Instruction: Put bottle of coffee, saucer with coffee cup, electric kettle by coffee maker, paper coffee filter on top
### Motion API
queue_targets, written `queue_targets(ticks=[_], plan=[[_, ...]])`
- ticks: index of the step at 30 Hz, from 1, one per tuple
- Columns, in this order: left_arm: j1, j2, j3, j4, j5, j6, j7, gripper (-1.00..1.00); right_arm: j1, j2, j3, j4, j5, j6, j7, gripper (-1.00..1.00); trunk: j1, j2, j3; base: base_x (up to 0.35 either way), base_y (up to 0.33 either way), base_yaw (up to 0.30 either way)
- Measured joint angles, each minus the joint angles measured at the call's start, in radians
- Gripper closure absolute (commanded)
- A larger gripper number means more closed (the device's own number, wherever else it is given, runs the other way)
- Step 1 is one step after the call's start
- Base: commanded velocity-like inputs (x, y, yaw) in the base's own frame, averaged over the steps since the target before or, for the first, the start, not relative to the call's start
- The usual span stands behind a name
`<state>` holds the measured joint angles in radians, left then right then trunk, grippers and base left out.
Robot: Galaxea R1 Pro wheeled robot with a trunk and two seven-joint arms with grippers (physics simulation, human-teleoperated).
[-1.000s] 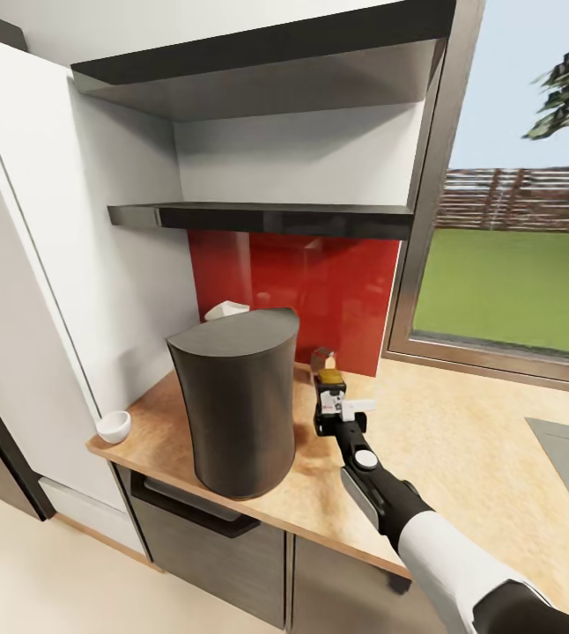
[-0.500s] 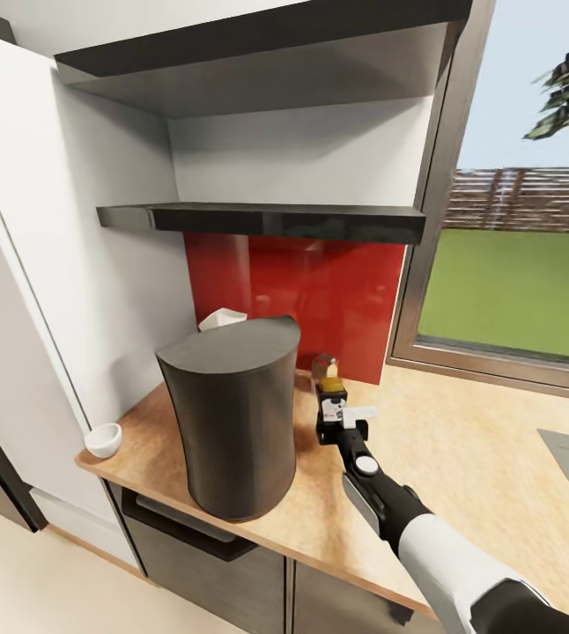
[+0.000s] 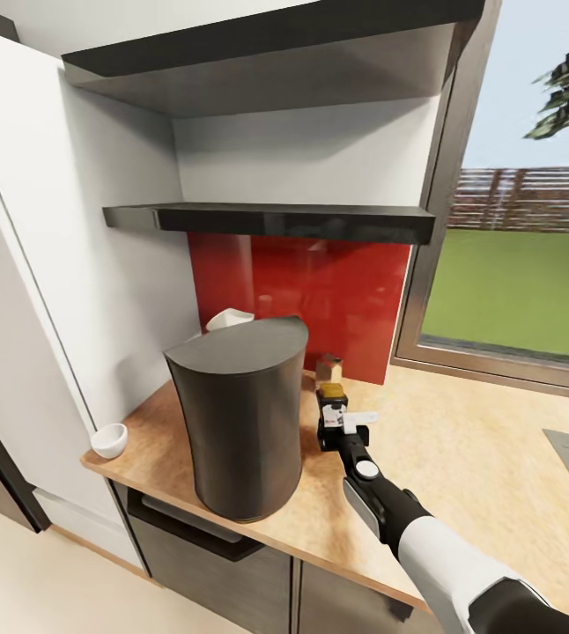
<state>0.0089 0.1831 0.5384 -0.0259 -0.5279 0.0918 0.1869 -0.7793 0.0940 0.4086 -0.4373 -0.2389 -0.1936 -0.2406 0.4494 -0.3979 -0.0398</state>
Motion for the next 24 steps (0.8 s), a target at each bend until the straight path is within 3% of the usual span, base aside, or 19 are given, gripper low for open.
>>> queue_targets(ticks=[24], plan=[[0.000,0.000,-0.001,0.001,0.000,0.001,0.000,-1.00,0.000,0.001,0.000,0.021,0.000,0.001,0.000,1.00,0.000,0.000,0.000,0.030,0.027,0.000]])
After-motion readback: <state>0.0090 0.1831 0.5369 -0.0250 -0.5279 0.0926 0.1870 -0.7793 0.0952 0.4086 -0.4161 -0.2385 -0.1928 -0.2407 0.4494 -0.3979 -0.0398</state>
